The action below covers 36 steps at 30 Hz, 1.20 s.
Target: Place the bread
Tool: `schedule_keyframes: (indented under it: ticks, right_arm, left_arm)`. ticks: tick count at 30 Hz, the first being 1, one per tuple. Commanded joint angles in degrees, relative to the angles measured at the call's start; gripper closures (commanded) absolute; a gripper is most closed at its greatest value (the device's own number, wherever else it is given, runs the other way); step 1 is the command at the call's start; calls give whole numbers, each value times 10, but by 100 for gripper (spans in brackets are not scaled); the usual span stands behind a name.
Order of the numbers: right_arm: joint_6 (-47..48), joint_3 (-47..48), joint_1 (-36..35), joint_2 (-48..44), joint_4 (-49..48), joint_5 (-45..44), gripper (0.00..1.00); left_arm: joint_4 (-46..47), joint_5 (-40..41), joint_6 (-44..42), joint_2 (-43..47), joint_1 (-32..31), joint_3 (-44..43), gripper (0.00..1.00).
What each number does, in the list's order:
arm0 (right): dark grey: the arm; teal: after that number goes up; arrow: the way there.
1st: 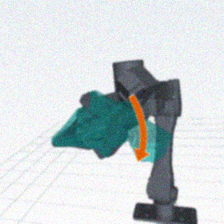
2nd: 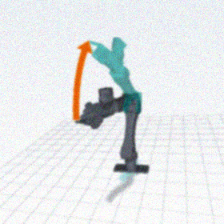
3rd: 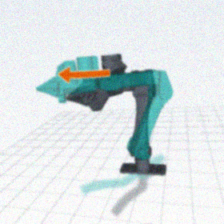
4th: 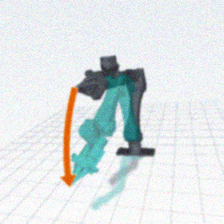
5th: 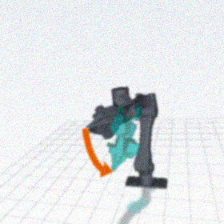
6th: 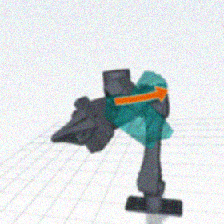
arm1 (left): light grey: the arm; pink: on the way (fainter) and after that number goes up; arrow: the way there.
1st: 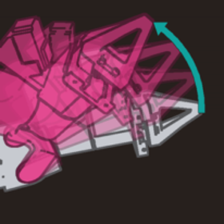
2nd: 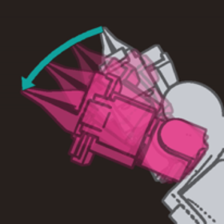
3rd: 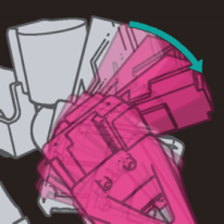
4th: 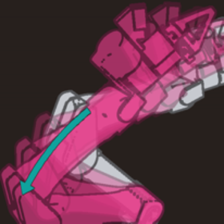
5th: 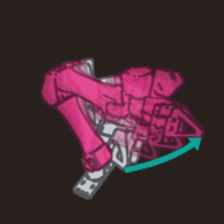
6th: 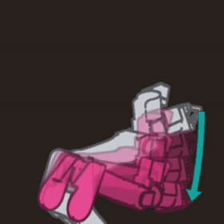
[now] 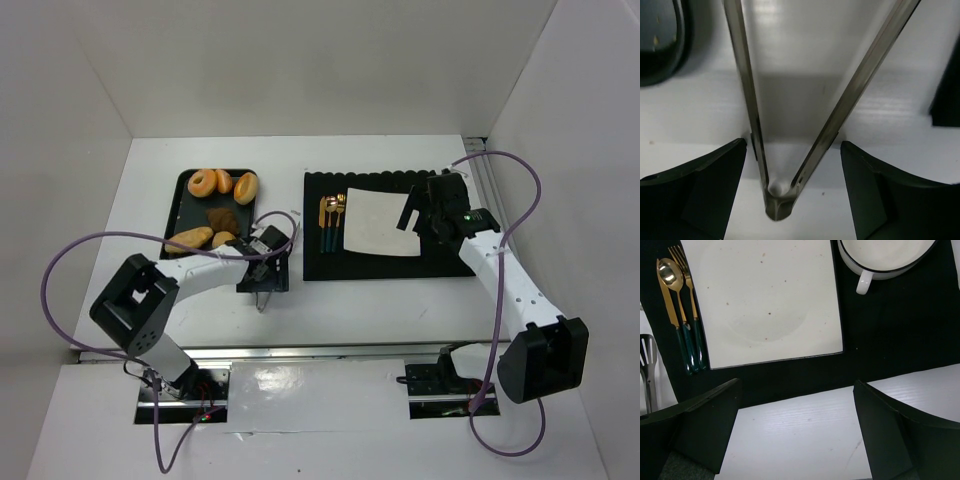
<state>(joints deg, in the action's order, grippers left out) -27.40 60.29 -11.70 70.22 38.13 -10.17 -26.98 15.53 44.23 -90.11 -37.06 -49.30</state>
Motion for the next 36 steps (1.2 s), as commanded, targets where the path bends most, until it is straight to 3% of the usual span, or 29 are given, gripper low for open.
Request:
schedule_keyframes:
  ticks: [1, 7, 14, 18, 22, 25, 30, 36]
  right_arm:
    - [-2, 3, 4, -6, -29, 2, 1]
    - [-2, 8, 4, -1, -29, 2, 1]
    - [-7, 8, 4, 12, -34, 14, 1]
    - [-7, 8, 4, 17, -39, 21, 1]
    - [-7, 13, -2, 28, -39, 26, 1]
    - [-7, 13, -2, 28, -39, 26, 1]
    - [-7, 13, -2, 33, -45, 31, 1]
    - [-13, 13, -2, 33, -45, 37, 1]
  left_arm:
    - [49, 2, -46, -45, 13, -31, 11]
    - [77, -4, -64, -93, 18, -66, 11]
    - [78, 4, -75, -111, 18, -104, 24]
    - [78, -2, -88, -106, 43, -117, 3]
    - [78, -22, -88, -125, 66, -130, 3]
    - [78, -27, -88, -131, 66, -137, 8]
    - [71, -33, -93, -136, 66, -154, 27]
    - [12, -15, -105, -33, 59, -185, 69]
